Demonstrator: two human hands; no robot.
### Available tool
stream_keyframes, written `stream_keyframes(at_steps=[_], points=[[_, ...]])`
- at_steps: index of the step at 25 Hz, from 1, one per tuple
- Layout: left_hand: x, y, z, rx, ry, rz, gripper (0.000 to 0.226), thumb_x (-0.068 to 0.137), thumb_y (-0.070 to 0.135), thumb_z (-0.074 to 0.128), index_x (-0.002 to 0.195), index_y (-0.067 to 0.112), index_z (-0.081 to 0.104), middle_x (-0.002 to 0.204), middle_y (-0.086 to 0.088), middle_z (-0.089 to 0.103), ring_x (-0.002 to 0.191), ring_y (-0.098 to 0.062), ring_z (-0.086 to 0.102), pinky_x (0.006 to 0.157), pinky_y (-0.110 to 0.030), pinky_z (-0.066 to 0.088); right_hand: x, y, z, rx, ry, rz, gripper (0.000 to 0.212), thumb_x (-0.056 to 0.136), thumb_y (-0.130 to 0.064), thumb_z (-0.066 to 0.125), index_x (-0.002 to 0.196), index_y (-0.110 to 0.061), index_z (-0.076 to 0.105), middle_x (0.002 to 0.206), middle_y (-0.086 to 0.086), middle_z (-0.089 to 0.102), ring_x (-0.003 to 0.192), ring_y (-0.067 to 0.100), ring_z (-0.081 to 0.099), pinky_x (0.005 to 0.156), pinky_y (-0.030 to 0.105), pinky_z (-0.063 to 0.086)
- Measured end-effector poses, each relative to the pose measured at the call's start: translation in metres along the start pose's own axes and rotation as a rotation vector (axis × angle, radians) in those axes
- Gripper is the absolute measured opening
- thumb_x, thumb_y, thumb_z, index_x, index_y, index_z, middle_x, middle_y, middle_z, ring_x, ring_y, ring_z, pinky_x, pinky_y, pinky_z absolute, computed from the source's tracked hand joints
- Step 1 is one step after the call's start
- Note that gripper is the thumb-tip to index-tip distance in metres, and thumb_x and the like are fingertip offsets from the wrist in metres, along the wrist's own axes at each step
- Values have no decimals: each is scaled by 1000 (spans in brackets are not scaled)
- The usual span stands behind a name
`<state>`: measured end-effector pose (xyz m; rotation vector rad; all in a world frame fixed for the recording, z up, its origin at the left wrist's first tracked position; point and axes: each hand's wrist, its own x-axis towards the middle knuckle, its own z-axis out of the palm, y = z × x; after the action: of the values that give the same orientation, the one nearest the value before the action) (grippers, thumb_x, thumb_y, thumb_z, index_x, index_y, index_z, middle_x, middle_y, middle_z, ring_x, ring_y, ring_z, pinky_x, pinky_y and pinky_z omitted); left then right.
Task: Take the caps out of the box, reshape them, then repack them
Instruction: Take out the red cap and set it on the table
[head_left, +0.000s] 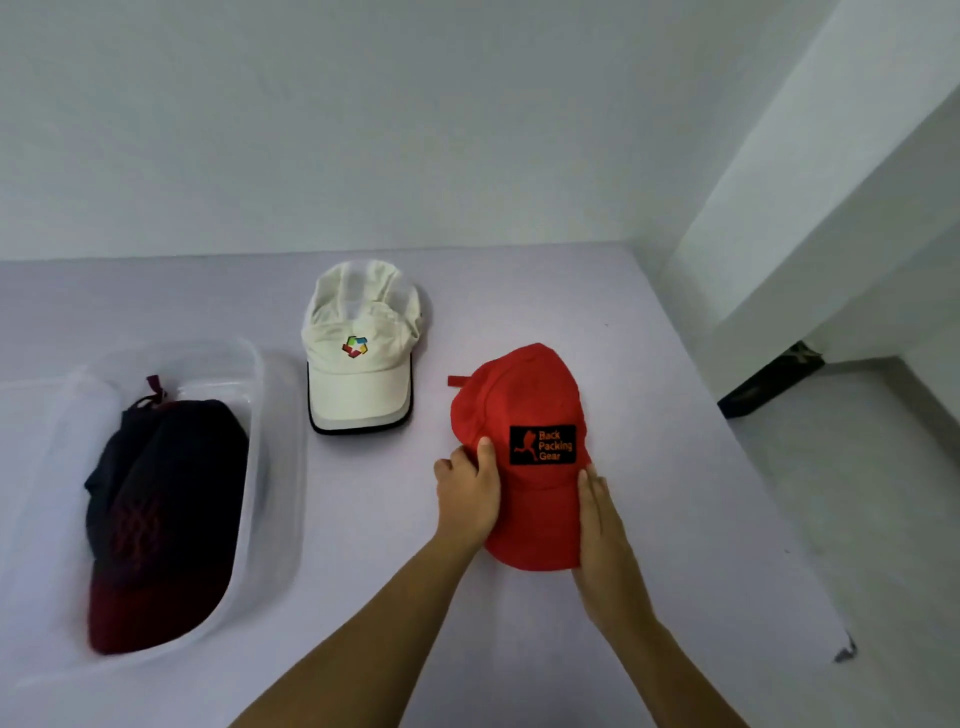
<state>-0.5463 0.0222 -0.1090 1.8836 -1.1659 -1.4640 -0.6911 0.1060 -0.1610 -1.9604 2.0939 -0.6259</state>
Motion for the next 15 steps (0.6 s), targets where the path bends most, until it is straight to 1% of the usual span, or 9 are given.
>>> stream_keyframes(at_steps=[1,3,4,5,7,10,12,14,15], points=[[1,-5,0,30,3,-17,55,98,44,29,130,4,47,131,-19,42,120,-34,45,103,-42,33,-3,0,2,5,-52,-2,94,69,-1,77,142,-5,20,144,14,33,129,35,40,99,41,38],[0,-12,1,89,21,-10,56,98,44,29,131,2,47,132,-23,43,121,-36,43,105,-44,31,-9,6,4,9,-135,-13,105,71,3,74,148,-13,5,146,14,33,131,32,39,107,30,30],[3,-14,1,148,29,-13,56,99,43,28,130,1,47,131,-24,44,122,-38,42,106,-45,30,-8,9,6,3,-173,-19,107,75,5,70,149,-18,-5,149,14,28,135,30,34,111,30,26],[7,-15,1,203,32,-10,55,99,42,28,130,1,47,131,-25,46,122,-39,41,106,-45,28,-5,13,8,-7,-195,-22,105,78,6,65,148,-19,-10,151,14,21,139,30,28,113,35,26],[11,-20,0,270,37,19,51,100,39,28,127,1,49,130,-25,48,122,-39,40,105,-45,27,-2,17,2,19,-298,1,94,80,10,57,145,-14,-6,155,11,5,144,29,14,114,45,30],[9,-16,-8,273,56,86,48,99,36,30,127,2,47,132,-24,47,123,-35,41,104,-44,31,-1,11,-8,21,-405,18,96,79,6,56,142,-14,-14,154,6,-16,146,24,-4,117,40,23],[5,-6,-23,242,68,144,50,100,34,31,138,2,38,140,-21,42,130,-32,37,107,-41,30,5,-7,-14,3,-348,-11,107,78,-1,65,146,-18,-15,154,8,-13,145,28,0,115,43,25],[0,6,-50,213,99,225,53,100,33,32,144,3,30,146,-17,37,135,-29,34,110,-37,28,16,-43,-17,-31,-259,-47,115,66,-4,79,147,-18,-2,155,14,2,141,36,18,104,46,36],[-2,12,-66,200,118,266,53,100,32,33,145,4,29,146,-16,38,135,-28,34,110,-35,28,24,-62,-17,-70,-229,-69,115,59,-4,83,146,-11,8,154,18,12,137,39,29,98,46,43]])
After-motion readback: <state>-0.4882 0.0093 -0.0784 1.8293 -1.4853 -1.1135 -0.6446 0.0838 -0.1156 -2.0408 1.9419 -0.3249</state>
